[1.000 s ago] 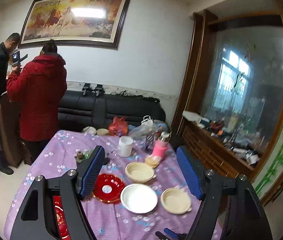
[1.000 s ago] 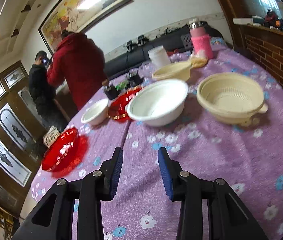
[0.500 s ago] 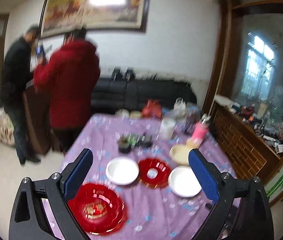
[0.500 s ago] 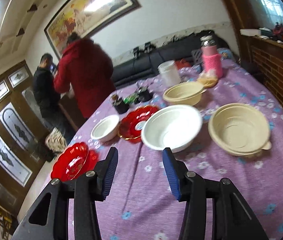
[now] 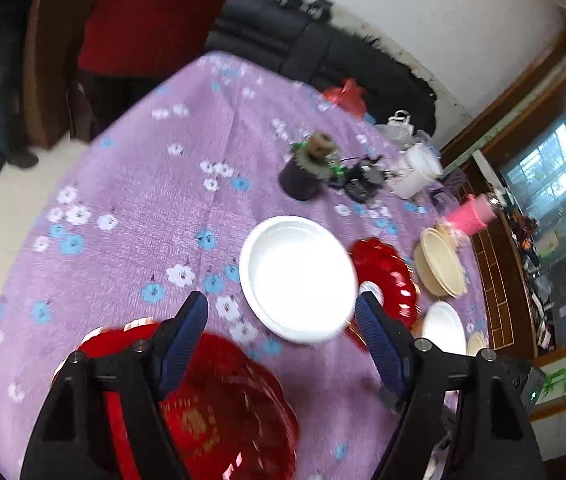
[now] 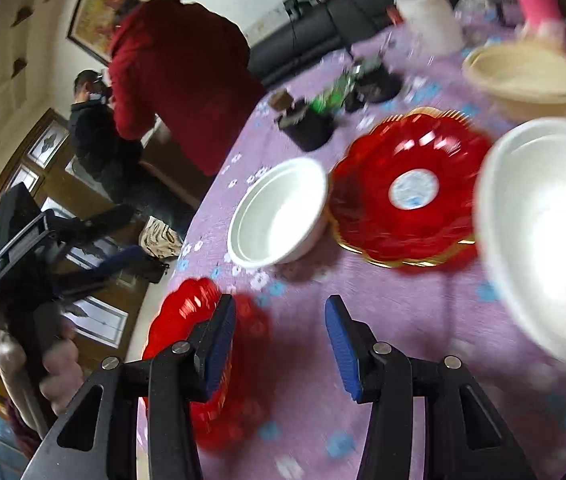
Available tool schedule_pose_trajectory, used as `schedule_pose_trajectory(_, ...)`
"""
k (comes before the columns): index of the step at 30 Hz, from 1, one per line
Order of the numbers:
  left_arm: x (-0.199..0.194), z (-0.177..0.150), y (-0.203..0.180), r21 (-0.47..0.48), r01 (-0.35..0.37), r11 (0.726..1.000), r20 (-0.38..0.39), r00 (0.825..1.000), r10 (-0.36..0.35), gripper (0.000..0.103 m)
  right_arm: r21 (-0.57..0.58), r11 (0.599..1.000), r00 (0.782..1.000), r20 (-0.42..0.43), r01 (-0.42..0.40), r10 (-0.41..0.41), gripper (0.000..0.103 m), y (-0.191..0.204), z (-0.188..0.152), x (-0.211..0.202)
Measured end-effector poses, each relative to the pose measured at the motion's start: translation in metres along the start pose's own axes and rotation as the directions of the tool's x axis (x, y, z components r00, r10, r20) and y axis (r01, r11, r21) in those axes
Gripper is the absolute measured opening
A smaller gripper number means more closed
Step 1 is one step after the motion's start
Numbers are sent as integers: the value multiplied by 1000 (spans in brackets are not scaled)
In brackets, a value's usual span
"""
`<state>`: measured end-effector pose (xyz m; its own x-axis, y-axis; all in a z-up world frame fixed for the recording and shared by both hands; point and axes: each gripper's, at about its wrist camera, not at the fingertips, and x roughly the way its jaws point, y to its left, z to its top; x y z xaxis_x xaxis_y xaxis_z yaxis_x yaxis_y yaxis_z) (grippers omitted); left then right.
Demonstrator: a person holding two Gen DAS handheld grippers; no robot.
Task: Organize plates and bowls
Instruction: 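Move the left tool to the white paper plate, then grasp the white paper plate rim with the left tool and lift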
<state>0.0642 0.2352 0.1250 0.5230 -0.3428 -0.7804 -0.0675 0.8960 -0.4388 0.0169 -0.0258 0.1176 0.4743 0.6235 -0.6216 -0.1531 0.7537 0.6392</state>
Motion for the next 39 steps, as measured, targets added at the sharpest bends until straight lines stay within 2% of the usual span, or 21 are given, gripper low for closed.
schedule_pose_trajectory(5, 49, 28, 16, -36, -25, 999, -59, 998, 23, 76, 54, 998, 999, -26, 32, -31, 51, -4, 16, 48)
schedule_pose_trajectory(11, 90, 43, 8, 2, -38, 999, -91, 995, 38, 76, 92, 993, 997, -9, 77, -76, 51, -9, 30, 69)
schedule_pose_trajectory(15, 116, 45, 5, -12, -35, 999, -144, 989, 32, 74, 105, 990, 996, -10, 90, -89, 50, -12, 33, 78)
schedule_pose_trajectory(17, 123, 42, 2, 1, -23, 1000, -175, 984, 23, 57, 83, 992, 996, 2, 93, -94, 43, -8, 32, 79)
schedule_pose_trajectory(18, 126, 40, -1, 19, -32, 999, -193, 981, 35, 50, 74, 993, 996, 2, 90, -91, 31, -7, 32, 79)
schedule_pose_trajectory(19, 127, 38, -3, 40, -64, 997, -190, 979, 71, 44, 68, 994, 996, -2, 90, -90, 30, -6, 32, 80)
schedule_pose_trajectory(20, 124, 37, -4, 51, -76, 996, -184, 979, 85, 40, 63, 993, 995, 0, 101, -102, 30, -4, 31, 79)
schedule_pose_trajectory(22, 115, 37, -2, 44, -70, 997, -171, 982, 76, 27, 50, 992, 993, 11, 114, -115, 28, -2, 30, 76)
schedule_pose_trajectory(23, 108, 38, -1, 35, -62, 997, -162, 985, 67, 25, 38, 992, 992, 22, 119, -120, 27, 1, 29, 72)
schedule_pose_trajectory(25, 86, 38, 0, 22, -44, 999, -126, 991, 47, 25, 10, 994, 993, 39, 107, -107, 22, 9, 28, 62)
schedule_pose_trajectory(27, 62, 33, -1, 29, -40, 999, -84, 996, 42, 25, -33, 996, 995, 54, 86, -84, 22, 24, 24, 48)
schedule_pose_trajectory(32, 5, -1, 6, 48, -78, 996, 0, 997, 78, 26, -186, 980, 994, 94, 71, -54, 22, 71, 6, 18)
schedule_pose_trajectory(36, -31, -40, 33, 7, -124, 992, 57, 991, 124, 26, -279, 960, 999, 46, 37, -25, 22, 98, -23, 17)
schedule_pose_trajectory(39, -44, -65, 49, -15, -177, 984, 83, 981, 178, 26, -350, 936, 999, -11, 43, -50, 22, 113, -49, 33)
